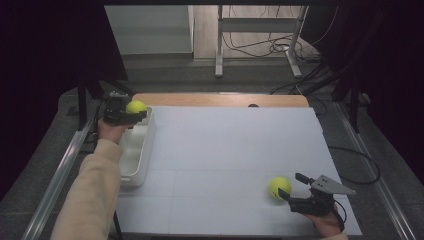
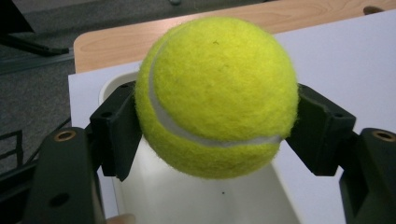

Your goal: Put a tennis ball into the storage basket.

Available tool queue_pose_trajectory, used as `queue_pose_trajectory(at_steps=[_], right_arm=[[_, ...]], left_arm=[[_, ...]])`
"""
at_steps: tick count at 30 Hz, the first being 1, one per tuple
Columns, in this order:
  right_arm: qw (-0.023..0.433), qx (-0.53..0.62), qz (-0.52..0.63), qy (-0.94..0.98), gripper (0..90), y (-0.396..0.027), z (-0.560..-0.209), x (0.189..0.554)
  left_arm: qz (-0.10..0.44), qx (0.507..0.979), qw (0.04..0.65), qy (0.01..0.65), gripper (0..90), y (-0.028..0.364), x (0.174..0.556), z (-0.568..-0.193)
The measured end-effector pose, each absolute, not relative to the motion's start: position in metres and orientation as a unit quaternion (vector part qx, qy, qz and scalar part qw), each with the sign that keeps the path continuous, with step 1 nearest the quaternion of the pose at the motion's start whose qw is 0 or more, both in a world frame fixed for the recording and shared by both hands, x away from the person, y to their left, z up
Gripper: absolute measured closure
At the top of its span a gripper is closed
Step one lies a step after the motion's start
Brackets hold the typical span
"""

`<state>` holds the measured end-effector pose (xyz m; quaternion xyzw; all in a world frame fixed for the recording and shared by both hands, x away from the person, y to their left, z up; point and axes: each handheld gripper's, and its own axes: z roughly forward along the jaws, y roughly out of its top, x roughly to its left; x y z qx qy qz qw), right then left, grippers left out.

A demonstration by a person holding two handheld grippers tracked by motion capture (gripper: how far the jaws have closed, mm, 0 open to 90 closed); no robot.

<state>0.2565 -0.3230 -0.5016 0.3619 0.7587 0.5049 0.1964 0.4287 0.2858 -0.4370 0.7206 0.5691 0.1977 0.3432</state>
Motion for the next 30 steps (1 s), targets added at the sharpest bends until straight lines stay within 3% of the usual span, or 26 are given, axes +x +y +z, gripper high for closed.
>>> queue_pose_trajectory(at_steps=[25,30], right_arm=[[0.197,0.362,0.504,0.759,11.8,-0.3231,-0.5015,0.2564],[0.196,0.361,0.504,0.760,11.8,-0.3230,-0.5012,0.2561]], left_arm=[[0.193,0.731,0.325,0.568,26.0,0.2835,0.4302,-0.4408],[0.196,0.718,0.345,0.572,13.0,0.2855,0.4282,-0.4369]])
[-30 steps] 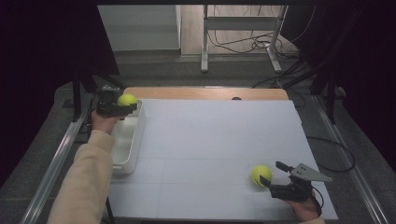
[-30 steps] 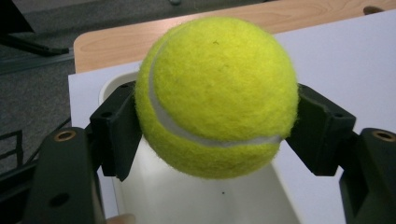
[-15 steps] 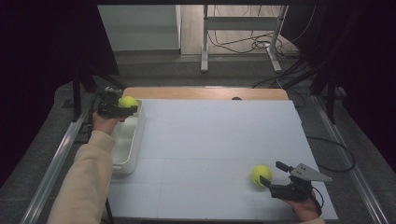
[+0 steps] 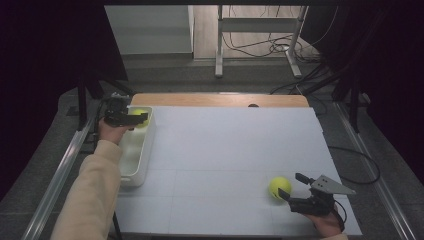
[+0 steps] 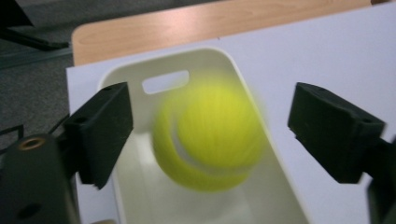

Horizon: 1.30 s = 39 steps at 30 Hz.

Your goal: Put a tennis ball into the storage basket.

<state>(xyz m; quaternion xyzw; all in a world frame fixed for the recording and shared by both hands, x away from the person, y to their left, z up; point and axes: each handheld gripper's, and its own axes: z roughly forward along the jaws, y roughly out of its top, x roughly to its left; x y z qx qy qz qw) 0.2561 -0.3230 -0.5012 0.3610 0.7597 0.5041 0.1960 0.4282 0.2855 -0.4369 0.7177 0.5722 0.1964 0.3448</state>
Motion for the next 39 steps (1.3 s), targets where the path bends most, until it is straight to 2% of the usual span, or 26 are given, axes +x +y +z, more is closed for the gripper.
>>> queue_pose_trajectory(at_steps=[20,28,39], right_arm=[[0.198,0.361,0.505,0.759,11.8,-0.322,-0.501,0.256],[0.197,0.362,0.506,0.758,11.8,-0.323,-0.501,0.257],[0.194,0.364,0.510,0.755,11.8,-0.322,-0.500,0.261]], left_arm=[[0.221,0.721,0.402,0.520,10.9,0.274,0.397,-0.413],[0.210,0.718,0.438,0.498,12.1,0.269,0.380,-0.408],[0.196,0.721,0.456,0.483,12.9,0.262,0.363,-0.412]])
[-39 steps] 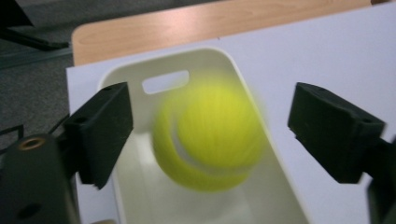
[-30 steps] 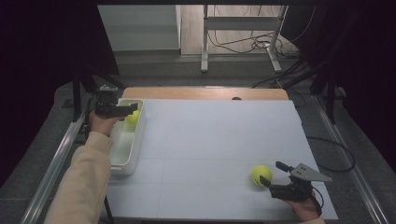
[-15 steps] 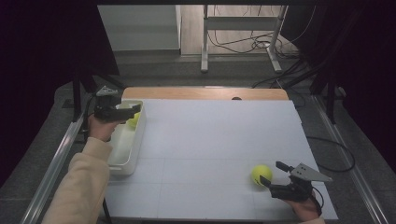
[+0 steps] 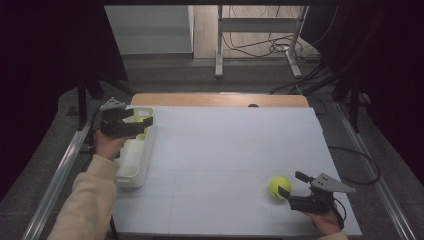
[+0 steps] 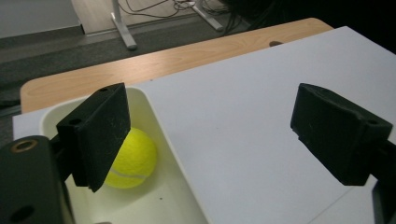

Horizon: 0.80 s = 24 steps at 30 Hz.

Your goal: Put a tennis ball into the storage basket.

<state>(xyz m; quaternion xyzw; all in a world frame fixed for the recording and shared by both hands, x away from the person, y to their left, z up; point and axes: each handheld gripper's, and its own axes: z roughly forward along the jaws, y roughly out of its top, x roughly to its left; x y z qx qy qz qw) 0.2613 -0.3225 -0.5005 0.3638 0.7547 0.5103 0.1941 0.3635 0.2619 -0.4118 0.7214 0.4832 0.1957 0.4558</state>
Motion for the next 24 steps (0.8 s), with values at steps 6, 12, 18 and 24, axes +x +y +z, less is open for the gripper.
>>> queue_pose_trajectory(at_steps=[6,12,18,24], right_arm=[[0.192,0.366,0.512,0.753,11.9,-0.323,-0.500,0.264],[0.193,0.366,0.512,0.753,11.9,-0.323,-0.500,0.264],[0.194,0.366,0.513,0.752,12.0,-0.323,-0.500,0.264],[0.191,0.365,0.517,0.750,12.0,-0.326,-0.501,0.264]], left_arm=[[0.173,0.720,0.473,0.477,13.1,0.254,0.358,-0.417],[0.167,0.728,0.480,0.460,13.1,0.244,0.354,-0.418],[0.166,0.736,0.486,0.441,13.1,0.233,0.346,-0.420],[0.160,0.742,0.492,0.427,13.2,0.221,0.341,-0.424]])
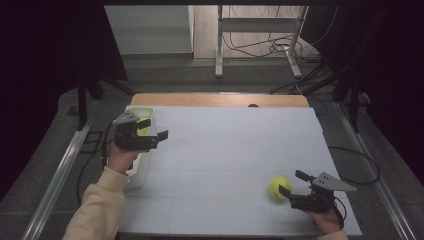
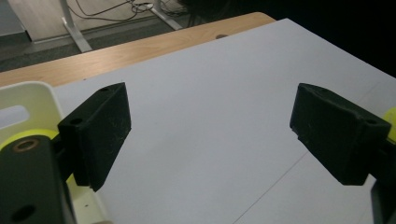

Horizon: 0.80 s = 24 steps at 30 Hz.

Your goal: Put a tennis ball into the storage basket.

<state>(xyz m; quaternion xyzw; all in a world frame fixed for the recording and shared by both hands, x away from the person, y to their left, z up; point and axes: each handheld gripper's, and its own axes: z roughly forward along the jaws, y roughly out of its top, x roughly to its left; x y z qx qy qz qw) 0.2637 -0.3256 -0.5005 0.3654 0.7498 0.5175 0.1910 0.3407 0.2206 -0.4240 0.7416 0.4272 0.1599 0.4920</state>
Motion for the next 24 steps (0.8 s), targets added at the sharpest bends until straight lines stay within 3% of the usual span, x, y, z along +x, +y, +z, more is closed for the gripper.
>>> queue_pose_trajectory(at_steps=[24], right_arm=[[0.195,0.361,0.516,0.752,12.1,-0.326,-0.500,0.262]], left_arm=[[0.130,0.759,0.511,0.382,13.6,0.184,0.328,-0.438]])
